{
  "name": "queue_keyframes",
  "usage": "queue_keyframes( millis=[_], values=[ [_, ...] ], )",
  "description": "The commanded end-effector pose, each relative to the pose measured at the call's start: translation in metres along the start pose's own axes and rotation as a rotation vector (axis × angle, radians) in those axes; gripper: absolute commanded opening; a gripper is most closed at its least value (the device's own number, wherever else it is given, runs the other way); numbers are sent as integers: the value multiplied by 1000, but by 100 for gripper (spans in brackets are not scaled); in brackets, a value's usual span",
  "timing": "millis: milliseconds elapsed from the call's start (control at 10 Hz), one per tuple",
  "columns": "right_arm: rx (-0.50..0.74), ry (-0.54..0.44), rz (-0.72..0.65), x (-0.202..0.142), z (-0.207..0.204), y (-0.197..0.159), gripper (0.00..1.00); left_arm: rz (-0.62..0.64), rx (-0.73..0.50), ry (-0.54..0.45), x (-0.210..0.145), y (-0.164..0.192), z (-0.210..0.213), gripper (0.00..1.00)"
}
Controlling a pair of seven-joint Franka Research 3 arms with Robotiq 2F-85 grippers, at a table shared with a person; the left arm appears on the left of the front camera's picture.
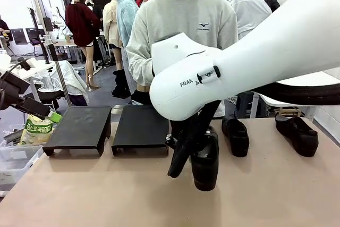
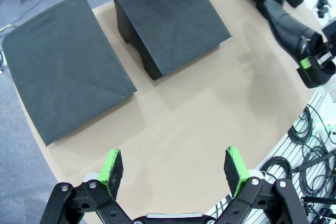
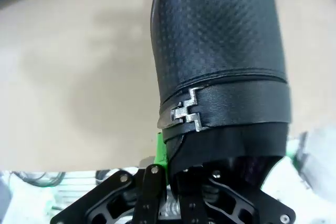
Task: Organize the shoes by placing them on the stand.
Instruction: Pick up one Shoe and place it in the middle of the table.
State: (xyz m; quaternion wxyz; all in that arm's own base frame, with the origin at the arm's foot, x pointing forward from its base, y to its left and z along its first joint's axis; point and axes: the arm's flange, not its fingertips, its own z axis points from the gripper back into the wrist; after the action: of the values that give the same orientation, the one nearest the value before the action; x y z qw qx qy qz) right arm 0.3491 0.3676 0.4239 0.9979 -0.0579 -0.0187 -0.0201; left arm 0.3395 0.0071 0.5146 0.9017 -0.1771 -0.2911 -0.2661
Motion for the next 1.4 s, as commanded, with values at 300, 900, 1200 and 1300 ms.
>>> queue_keyframes(
  millis=[300,900,1200,1300],
  values=[
    [44,152,171,-5,-29,14,0,-13,-13,-5,-1,3,0,100],
    [96,265,205,-6,-54,18,4,-13,-13,-5,-1,3,0,100],
    [125,285,187,-2,-59,21,57,-13,-13,-5,-1,3,0,100],
    [139,289,183,-2,-59,21,77,-13,-13,-5,-1,3,0,100]
  ],
)
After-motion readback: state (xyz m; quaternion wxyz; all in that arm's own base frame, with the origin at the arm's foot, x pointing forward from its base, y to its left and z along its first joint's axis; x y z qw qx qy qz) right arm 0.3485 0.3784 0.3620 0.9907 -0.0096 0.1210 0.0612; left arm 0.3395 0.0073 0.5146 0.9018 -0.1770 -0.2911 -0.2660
